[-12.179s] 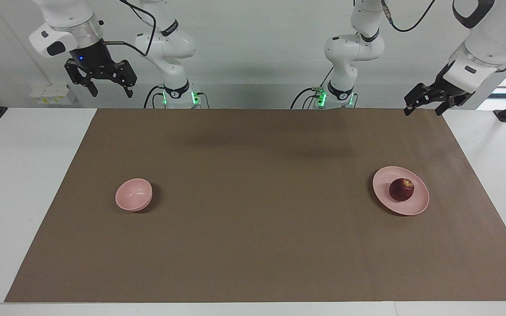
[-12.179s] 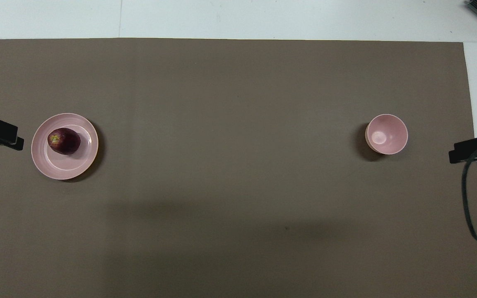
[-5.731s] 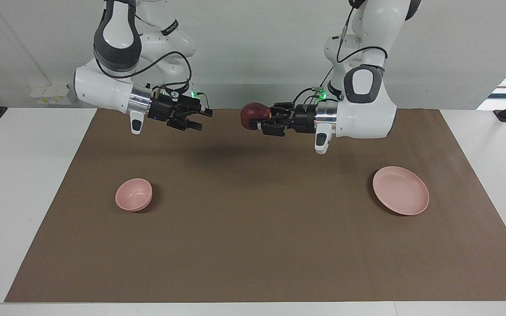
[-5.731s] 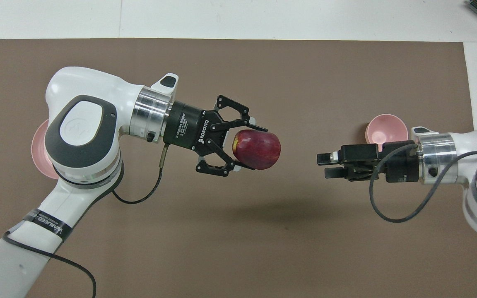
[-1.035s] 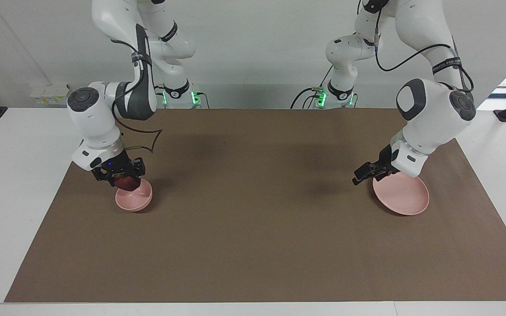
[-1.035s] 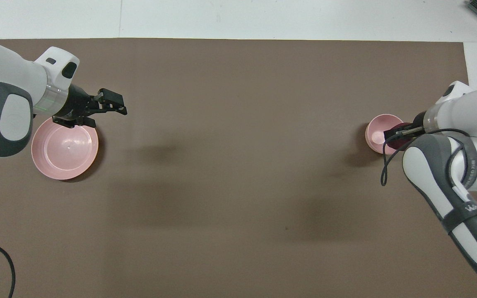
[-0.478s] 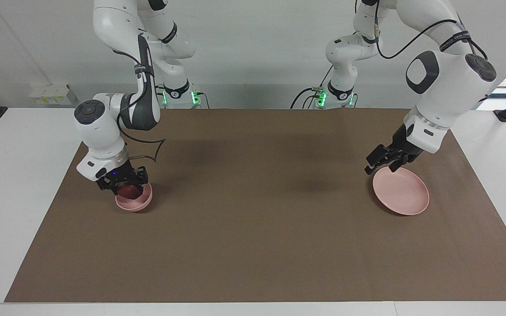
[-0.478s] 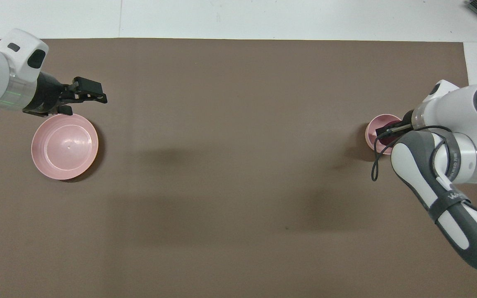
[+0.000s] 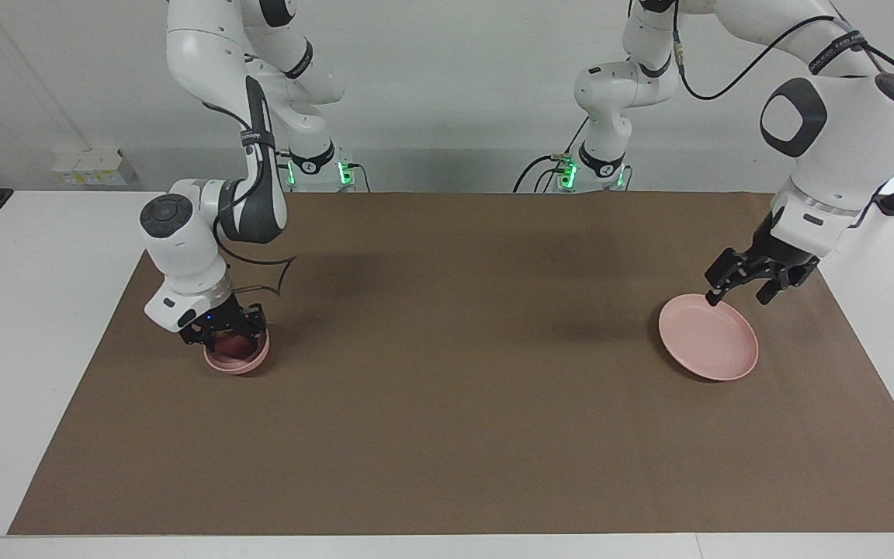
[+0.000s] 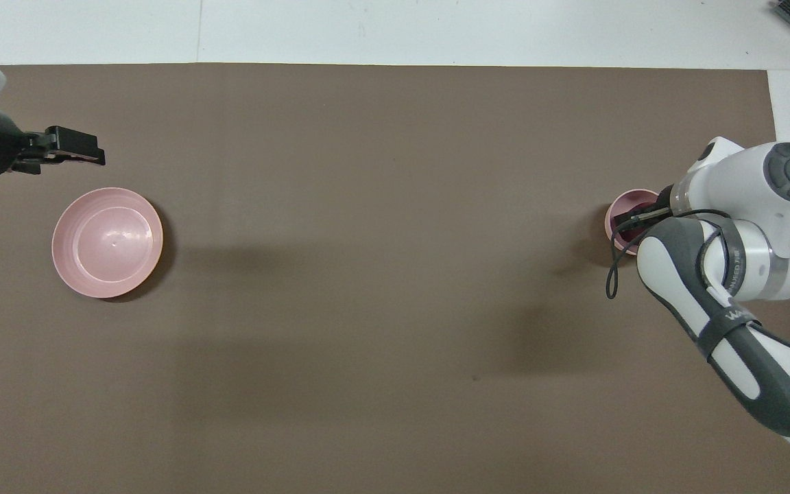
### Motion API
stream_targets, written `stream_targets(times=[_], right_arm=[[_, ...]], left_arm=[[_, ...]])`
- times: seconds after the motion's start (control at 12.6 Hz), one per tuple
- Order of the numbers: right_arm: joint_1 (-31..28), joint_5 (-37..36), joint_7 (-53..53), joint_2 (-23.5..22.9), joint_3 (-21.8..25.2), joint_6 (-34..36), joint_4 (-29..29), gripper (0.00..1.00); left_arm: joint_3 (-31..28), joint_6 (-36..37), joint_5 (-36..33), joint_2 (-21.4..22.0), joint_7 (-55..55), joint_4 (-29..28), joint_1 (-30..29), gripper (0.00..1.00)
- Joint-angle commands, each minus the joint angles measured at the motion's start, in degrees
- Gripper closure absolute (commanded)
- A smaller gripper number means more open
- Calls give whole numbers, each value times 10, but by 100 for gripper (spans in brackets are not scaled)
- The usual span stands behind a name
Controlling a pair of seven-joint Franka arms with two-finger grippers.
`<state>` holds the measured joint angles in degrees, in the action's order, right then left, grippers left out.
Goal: Move apple from plate to bowl
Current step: 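Lower the apple into the pink bowl and open the right gripper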
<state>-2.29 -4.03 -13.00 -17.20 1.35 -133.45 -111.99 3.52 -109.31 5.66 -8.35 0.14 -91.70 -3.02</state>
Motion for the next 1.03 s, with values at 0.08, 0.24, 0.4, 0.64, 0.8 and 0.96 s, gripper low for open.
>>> stream_targets(times=[0.08,0.24,0.4,0.64,0.8,0.96], right_arm=[[-2,-11,8,-6,-1,-8,9,0],[1,-5,9,-1,-4,-2,15,0],[1,-4,31,17,-7,23,28,0],[12,-4,123,57,-10,110,64,0],[17,-1,153,85,-11,185,91,0],[16,22,191,138,-12,244,92,0]], left_arm=[[-51,72,-14,45,41,15,39,0],[-55,112,-19,51,69,35,40,0],[-62,120,-48,60,86,36,59,0],[-62,135,-50,62,91,33,64,0],[-62,153,-46,64,91,33,64,0],[-60,170,-44,68,92,31,64,0]])
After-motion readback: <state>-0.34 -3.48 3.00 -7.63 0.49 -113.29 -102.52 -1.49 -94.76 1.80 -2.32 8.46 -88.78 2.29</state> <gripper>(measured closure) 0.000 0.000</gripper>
